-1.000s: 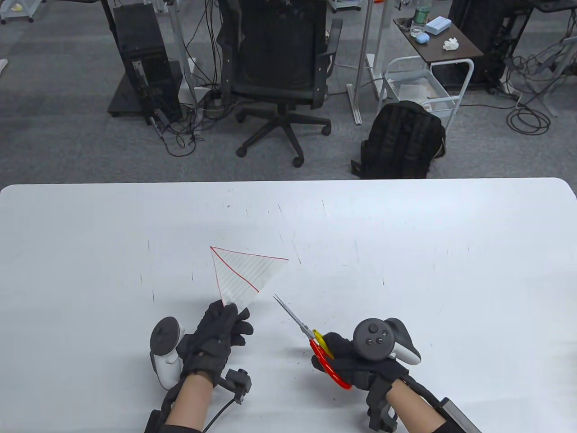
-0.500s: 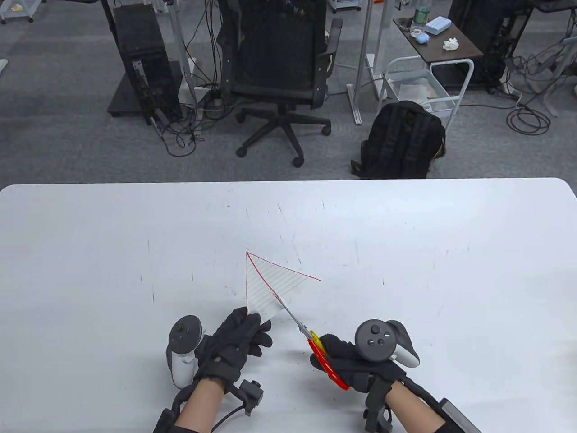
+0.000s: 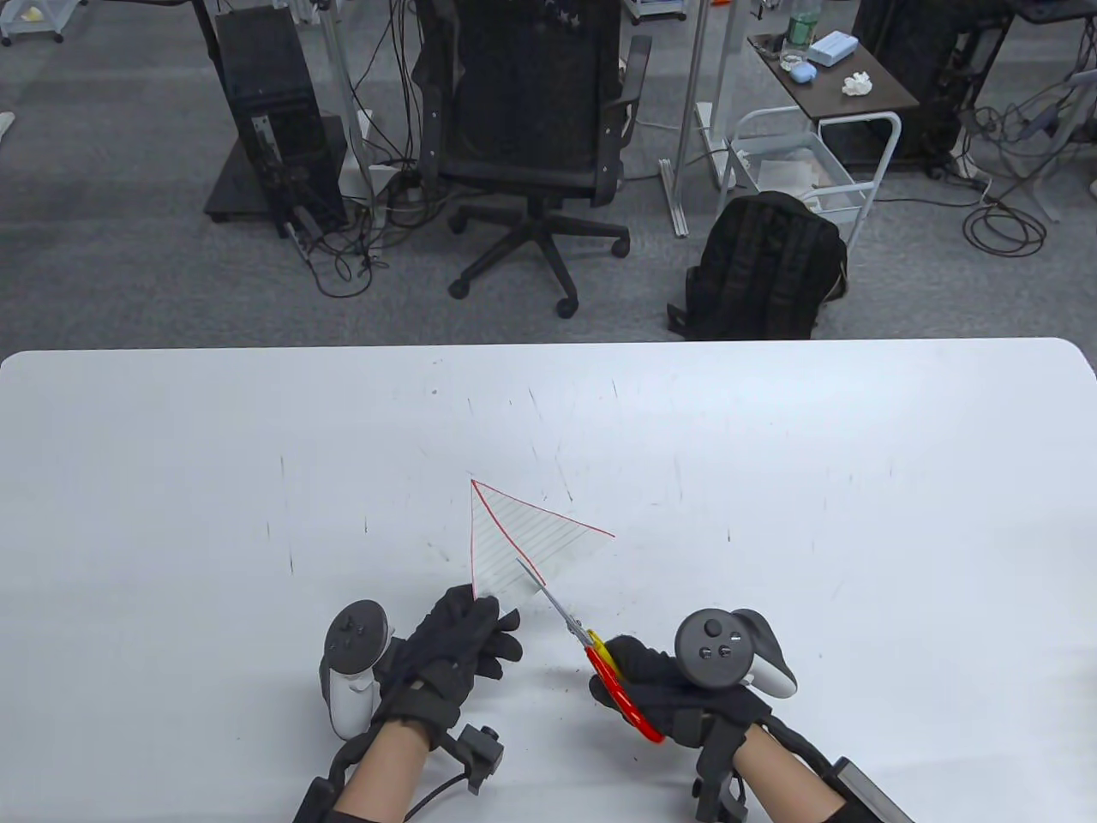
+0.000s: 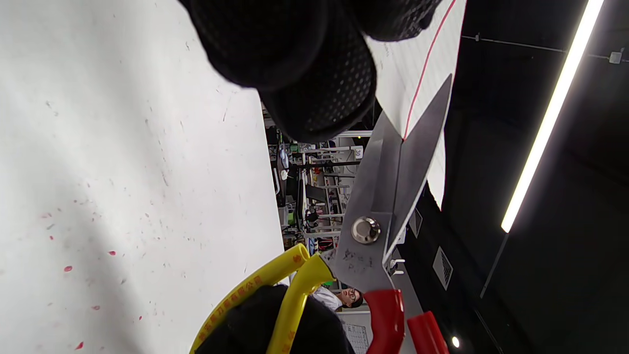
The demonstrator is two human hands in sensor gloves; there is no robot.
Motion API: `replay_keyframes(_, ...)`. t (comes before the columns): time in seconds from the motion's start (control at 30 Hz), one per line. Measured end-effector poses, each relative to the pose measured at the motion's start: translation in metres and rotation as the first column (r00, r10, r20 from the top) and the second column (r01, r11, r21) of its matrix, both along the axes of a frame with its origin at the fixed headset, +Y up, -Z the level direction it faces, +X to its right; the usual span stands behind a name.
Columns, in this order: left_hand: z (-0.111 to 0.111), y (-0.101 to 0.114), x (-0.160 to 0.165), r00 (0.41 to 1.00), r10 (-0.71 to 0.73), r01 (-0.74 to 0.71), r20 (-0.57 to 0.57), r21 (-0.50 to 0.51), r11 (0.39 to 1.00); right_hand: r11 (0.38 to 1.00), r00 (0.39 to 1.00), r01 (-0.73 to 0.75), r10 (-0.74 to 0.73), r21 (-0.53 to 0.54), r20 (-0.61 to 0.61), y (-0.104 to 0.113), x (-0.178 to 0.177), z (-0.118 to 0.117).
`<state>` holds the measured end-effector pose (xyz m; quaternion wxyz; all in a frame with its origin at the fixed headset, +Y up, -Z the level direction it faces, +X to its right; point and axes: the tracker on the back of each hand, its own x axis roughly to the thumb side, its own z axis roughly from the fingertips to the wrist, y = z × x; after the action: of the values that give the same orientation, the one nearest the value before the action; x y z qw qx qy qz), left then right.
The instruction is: Cut the paper along the line with scissors
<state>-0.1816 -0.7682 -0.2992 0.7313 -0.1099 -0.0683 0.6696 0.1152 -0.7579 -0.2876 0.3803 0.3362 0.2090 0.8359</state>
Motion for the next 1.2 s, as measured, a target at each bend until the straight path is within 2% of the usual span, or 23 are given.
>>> replay_keyframes(0.27,0.0006,0.0005,0.0005,1.0,-0.002,0.002,0.01,0.008,1.0,1.0,1.0,0.003,-0.003,-0.01,0.002,-0.0009,-0.0011,0.001)
replay_keyframes(0.37,0.0008,0.0004,0.0015,1.0,-0.007,0.007,0.018,0.008,1.0,1.0,1.0,-0.005,0.005,0.023,0.016,-0.0002,-0.0021,0.0024)
replay_keyframes(0.77,0.0011,0.0004,0.0031,1.0,-0.02,0.02,0.021,0.012,1.0,1.0,0.999,0.01,-0.01,-0.002,0.03,-0.0002,0.0002,0.0013)
replay_keyframes(1.2,0.0012,0.0007,0.0039,1.0,-0.016,0.016,0.019,0.012,1.0,0.996,0.994,-0.006,-0.004,0.093,0.111,0.0012,0.0008,0.0015)
